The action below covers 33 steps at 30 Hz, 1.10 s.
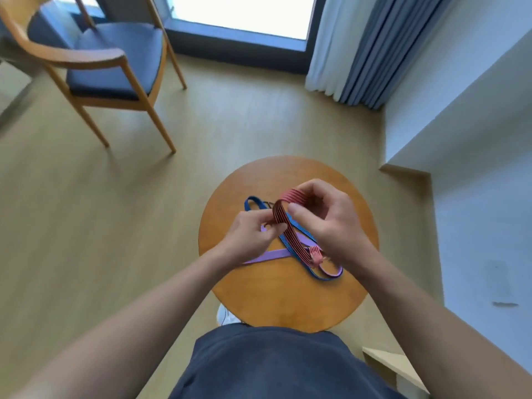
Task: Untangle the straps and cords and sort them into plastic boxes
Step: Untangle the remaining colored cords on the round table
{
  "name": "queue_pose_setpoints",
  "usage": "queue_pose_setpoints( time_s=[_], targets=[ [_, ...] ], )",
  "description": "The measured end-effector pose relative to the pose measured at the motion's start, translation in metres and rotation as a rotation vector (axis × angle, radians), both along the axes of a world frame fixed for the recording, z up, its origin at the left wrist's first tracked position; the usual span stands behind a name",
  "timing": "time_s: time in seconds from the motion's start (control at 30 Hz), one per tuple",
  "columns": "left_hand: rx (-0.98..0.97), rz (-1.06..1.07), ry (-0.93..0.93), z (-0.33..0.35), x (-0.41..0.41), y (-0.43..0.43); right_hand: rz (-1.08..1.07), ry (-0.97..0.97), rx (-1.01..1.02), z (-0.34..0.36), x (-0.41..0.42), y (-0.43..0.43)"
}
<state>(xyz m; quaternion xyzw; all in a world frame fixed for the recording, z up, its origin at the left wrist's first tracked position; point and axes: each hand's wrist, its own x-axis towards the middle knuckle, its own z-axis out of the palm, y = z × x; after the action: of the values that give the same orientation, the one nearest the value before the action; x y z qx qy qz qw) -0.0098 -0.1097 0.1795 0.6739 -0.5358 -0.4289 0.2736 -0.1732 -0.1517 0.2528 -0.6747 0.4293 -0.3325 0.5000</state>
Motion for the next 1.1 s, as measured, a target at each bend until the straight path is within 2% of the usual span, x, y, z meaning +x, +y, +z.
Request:
queue_pose_setpoints(
  time_s=[0.1,0.2,0.27,0.43,0.57,0.7,0.83,0.93,1.1],
  targets=[
    [-0.043,0.011,0.248,0.03,0.009,-0.013,-0.169,-0.02,-0.002,0.017,0.001,-0.003],
    [-0.089,0.034,0.376,0.055,0.019,-0.019,-0.264,-0.038,-0.026,0.035,0.001,0.0],
    [-0.076,-0.038,0.375,0.064,0.026,-0.022,-0.256,-0.082,-0.041,0.05,0.006,0.003],
    [-0.108,-0.331,0.165,0.083,0.021,-0.027,-0.165,-0.153,-0.054,0.076,0.03,0.012],
    [-0.147,-0.363,0.282,0.093,0.006,-0.024,-0.254,-0.054,-0.114,0.076,0.027,0.022],
    [-0.167,-0.23,0.436,0.097,0.004,-0.019,-0.412,0.016,-0.089,0.043,-0.006,0.029],
    [-0.087,-0.15,0.602,0.094,0.009,-0.028,-0.175,0.421,0.215,-0.022,-0.007,0.044],
    [-0.085,-0.149,0.613,0.086,0.017,-0.032,-0.167,0.363,0.261,-0.051,0.009,0.051],
    [-0.032,-0.043,0.459,0.063,0.048,-0.03,-0.274,0.284,0.174,-0.045,0.013,0.051]
  ],
)
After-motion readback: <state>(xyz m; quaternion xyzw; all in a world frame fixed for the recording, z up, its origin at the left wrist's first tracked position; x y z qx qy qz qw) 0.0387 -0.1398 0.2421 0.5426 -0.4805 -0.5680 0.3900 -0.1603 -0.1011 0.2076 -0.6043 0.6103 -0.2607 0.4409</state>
